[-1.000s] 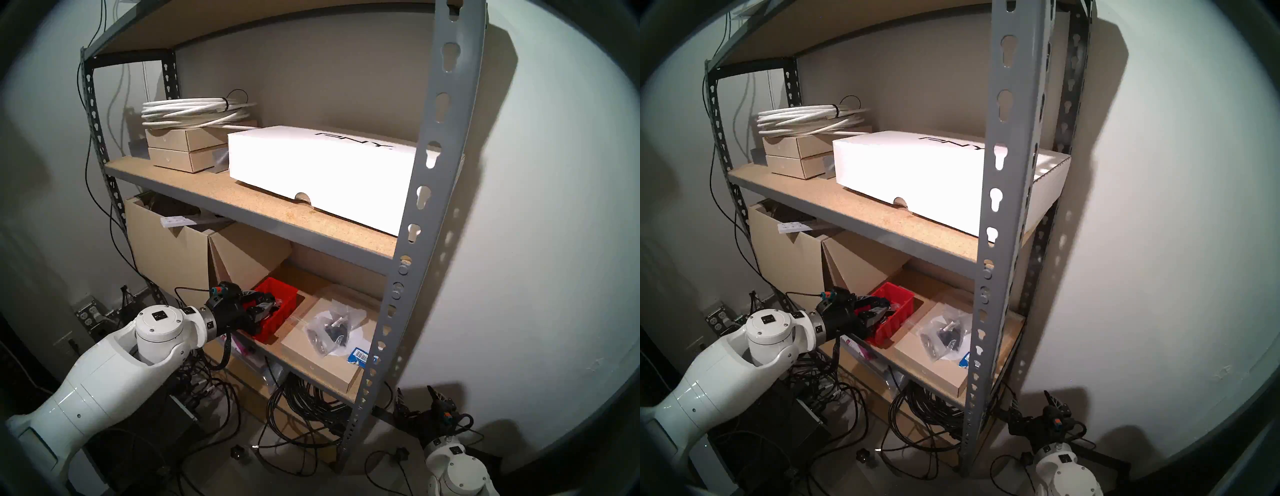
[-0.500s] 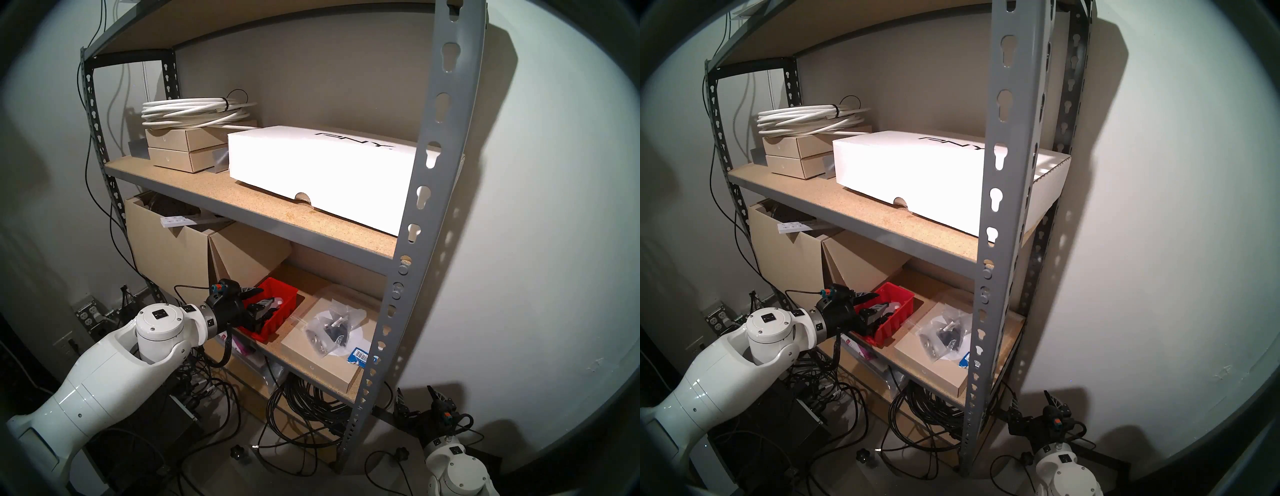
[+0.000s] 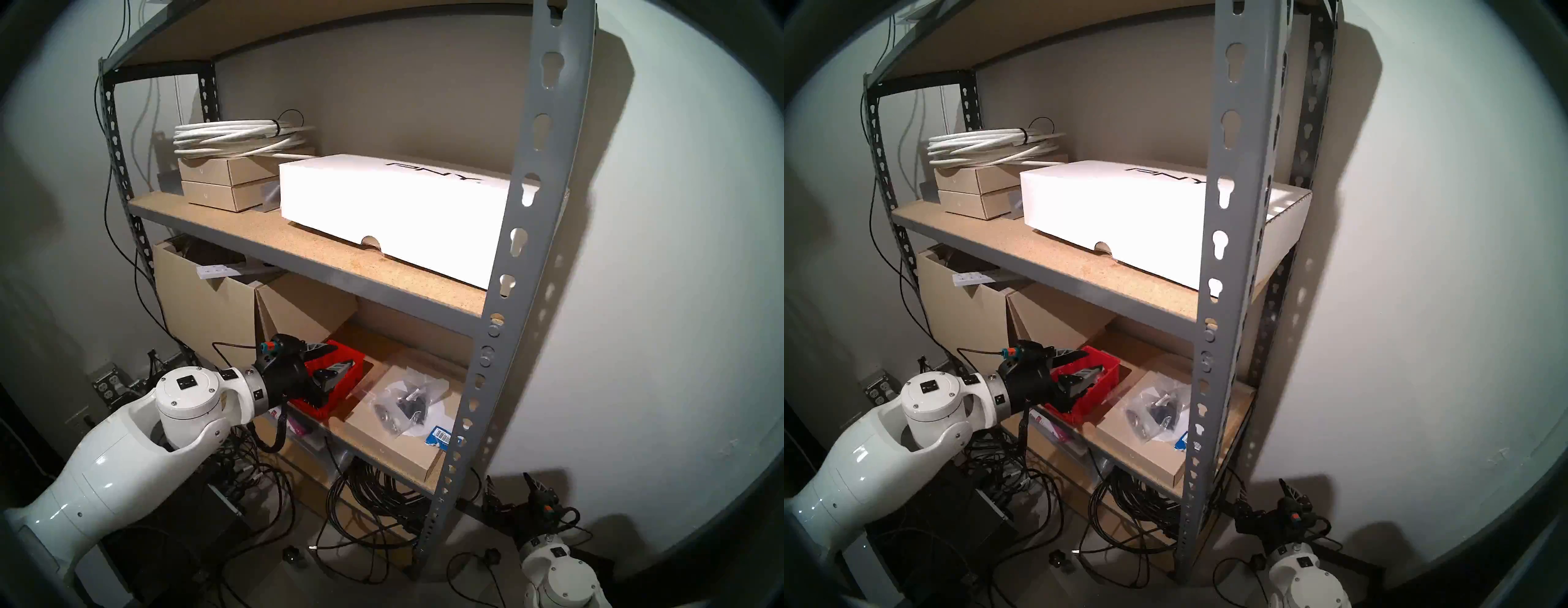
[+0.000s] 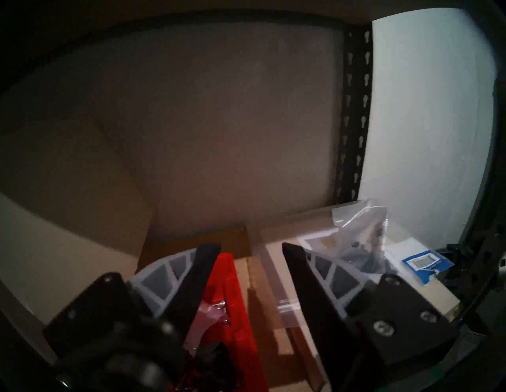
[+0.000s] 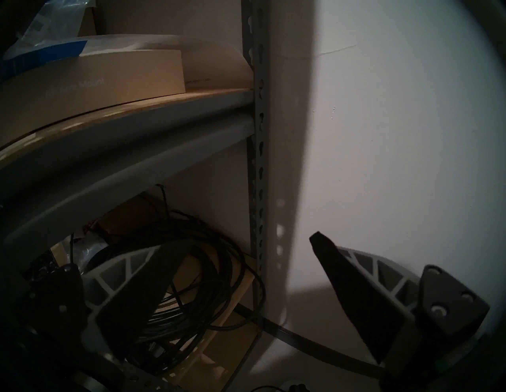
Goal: Organize the rack shelf by putting things into a case
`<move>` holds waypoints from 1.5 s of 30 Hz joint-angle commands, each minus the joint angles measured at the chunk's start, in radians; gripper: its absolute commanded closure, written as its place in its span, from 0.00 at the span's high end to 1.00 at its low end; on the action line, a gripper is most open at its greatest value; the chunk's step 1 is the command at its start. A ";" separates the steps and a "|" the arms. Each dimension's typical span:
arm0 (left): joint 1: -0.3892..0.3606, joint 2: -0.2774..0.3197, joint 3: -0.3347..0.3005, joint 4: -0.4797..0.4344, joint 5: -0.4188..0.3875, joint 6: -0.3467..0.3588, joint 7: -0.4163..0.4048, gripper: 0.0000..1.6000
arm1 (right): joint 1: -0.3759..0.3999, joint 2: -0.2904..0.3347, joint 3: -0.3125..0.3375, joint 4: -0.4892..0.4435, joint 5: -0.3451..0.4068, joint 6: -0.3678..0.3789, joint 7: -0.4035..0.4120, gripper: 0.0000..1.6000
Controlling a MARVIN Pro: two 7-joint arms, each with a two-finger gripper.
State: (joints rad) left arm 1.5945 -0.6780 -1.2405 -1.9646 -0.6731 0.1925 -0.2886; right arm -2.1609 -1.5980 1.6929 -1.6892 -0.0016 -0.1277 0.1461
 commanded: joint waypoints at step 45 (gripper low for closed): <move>-0.047 -0.066 0.168 0.036 0.067 0.002 -0.087 0.95 | 0.000 0.000 0.000 -0.018 0.000 -0.001 0.000 1.00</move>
State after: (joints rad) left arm 1.5555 -0.7269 -1.0798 -1.9386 -0.6226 0.2093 -0.3863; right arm -2.1609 -1.5980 1.6929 -1.6893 -0.0016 -0.1277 0.1461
